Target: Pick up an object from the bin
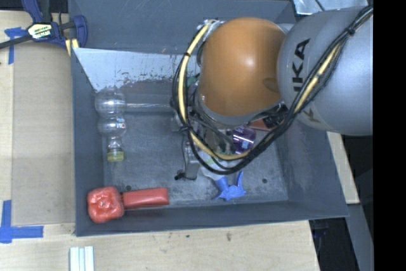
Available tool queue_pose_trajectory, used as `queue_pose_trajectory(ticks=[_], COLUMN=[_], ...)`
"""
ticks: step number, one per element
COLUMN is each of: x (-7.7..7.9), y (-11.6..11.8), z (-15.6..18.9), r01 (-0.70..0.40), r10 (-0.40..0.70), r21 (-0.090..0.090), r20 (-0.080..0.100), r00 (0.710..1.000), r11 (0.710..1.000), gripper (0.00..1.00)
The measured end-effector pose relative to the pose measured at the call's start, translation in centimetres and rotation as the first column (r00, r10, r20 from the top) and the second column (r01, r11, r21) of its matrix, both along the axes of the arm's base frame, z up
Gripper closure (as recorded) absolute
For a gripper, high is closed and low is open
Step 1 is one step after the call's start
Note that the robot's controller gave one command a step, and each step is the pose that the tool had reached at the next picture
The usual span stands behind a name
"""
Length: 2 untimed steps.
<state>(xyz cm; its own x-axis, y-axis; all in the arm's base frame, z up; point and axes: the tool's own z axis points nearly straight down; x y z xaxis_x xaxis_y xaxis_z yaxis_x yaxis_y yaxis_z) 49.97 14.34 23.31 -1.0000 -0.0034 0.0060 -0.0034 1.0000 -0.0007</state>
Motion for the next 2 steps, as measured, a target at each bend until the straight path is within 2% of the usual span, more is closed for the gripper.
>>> queue_pose_trajectory(ticks=[1,2], x=[0.2,1.2], y=[-0.1,-1.5], z=[0.5,0.8], r01=[0.003,0.05], r10=[-0.003,-0.05], r21=[0.002,0.002], r20=[0.009,0.009], r00=[1.0,0.999], r11=[1.0,0.999], gripper=[0.0,0.0])
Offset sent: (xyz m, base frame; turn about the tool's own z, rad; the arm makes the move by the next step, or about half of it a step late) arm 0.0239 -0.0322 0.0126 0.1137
